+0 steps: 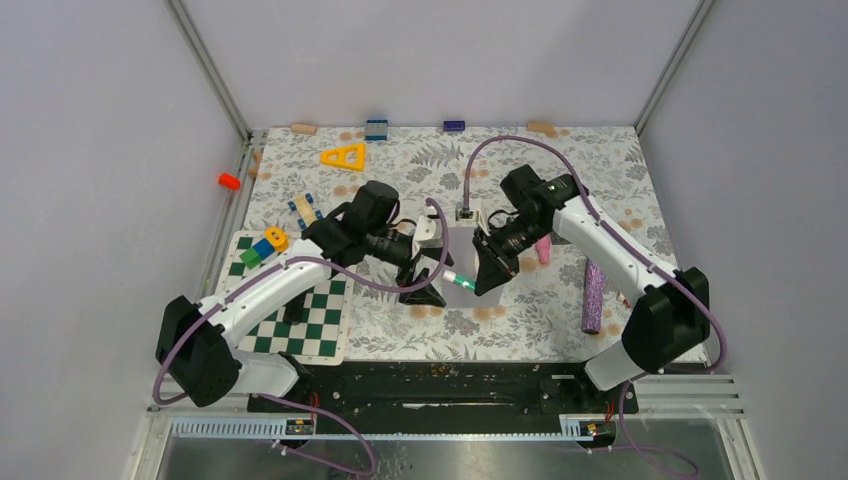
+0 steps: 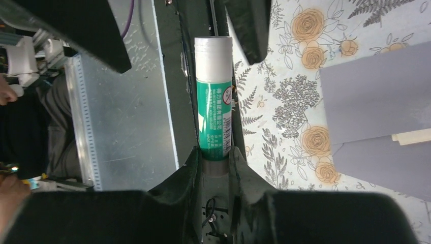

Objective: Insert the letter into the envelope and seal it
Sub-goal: Adjust the solid glue, then open the solid glue cap from the solid glue.

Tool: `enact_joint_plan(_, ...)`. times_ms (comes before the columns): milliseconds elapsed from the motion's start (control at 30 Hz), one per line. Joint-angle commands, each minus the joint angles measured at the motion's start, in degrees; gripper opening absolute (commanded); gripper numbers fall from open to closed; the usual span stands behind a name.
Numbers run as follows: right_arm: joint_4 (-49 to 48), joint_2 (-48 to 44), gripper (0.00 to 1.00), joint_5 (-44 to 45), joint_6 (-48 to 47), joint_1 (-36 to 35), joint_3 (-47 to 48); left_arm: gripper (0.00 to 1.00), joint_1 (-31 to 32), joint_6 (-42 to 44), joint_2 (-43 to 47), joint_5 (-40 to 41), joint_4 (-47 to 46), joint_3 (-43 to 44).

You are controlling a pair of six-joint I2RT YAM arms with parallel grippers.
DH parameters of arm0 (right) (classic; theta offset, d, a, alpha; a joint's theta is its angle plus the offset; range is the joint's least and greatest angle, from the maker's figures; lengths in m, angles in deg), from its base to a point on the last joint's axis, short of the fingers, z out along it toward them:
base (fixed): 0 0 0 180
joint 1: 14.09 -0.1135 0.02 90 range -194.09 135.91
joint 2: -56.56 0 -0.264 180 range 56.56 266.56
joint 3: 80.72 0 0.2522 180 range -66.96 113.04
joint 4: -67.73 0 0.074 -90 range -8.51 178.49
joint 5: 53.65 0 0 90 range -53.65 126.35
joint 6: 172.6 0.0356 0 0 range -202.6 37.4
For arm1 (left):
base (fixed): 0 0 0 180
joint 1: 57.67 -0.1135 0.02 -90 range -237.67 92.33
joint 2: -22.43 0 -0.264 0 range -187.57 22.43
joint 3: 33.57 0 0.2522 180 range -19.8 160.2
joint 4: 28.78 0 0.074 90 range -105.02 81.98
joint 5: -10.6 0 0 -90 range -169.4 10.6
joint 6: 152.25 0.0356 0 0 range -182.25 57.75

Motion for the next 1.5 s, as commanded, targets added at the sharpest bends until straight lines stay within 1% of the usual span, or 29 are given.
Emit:
enact_joint_plan(0,4.7,3.72,0.0,-3.56,0.46,0.06,3.56,0.99,2.01,6.31,-0.23,5.08,3.7,4.86)
enact_joint_plan(167,8.89,7.68,0.0,-6.33,0.18,0.06,6.05,0.98,6.47,9.88,-2.23,13.82,7.27,7.81)
enact_joint_plan(267,10.23,9.1,0.0,-7.89,0.21,0.18,6.85,0.96,8.14,10.68,-3.13,16.35,7.76,8.07)
enact_joint_plan(433,11.43,10.71,0.0,-9.11,0.84,0.63,7.5,0.88,9.87,11.78,-3.85,19.25,7.69,7.33)
enact_joint_plan(700,13.58,12.9,0.0,-9.91,-0.01,1.01,8.55,0.64,10.72,11.01,-4.69,18.98,7.5,7.81)
enact_joint_plan(767,13.58,13.08,0.0,-9.91,0.08,1.1,8.61,0.56,10.84,10.98,-4.8,18.49,7.5,7.73)
enact_joint_plan(833,13.71,13.25,0.0,-10.06,0.12,1.15,8.71,0.46,10.93,11.04,-5.09,17.79,7.85,7.79)
enact_joint_plan(900,13.76,13.44,0.0,-10.0,0.01,1.28,8.72,0.4,11.02,11.11,-5.29,17.46,8.02,7.81)
enact_joint_plan(1067,13.71,13.86,0.01,-9.9,0.17,1.59,8.76,0.27,11.22,10.55,-5.56,16.88,8.02,7.89)
enact_joint_plan(1167,13.67,13.86,0.09,-10.0,0.3,1.81,9.03,0.22,11.33,10.11,-5.66,16.59,8.03,7.96)
enact_joint_plan(1200,13.67,13.72,0.14,-10.12,0.3,1.89,9.09,0.21,11.38,9.92,-5.73,16.41,8.03,7.88)
enact_joint_plan(1333,13.4,12.93,0.41,-9.93,0.13,2.65,9.14,0.2,11.34,7.92,-5.54,16.03,6.24,6.73)
enact_joint_plan(1467,11.24,9.67,0.59,-9.07,-0.38,4.77,8.27,0.19,10.58,3.8,-5.34,14.93,2.78,5.11)
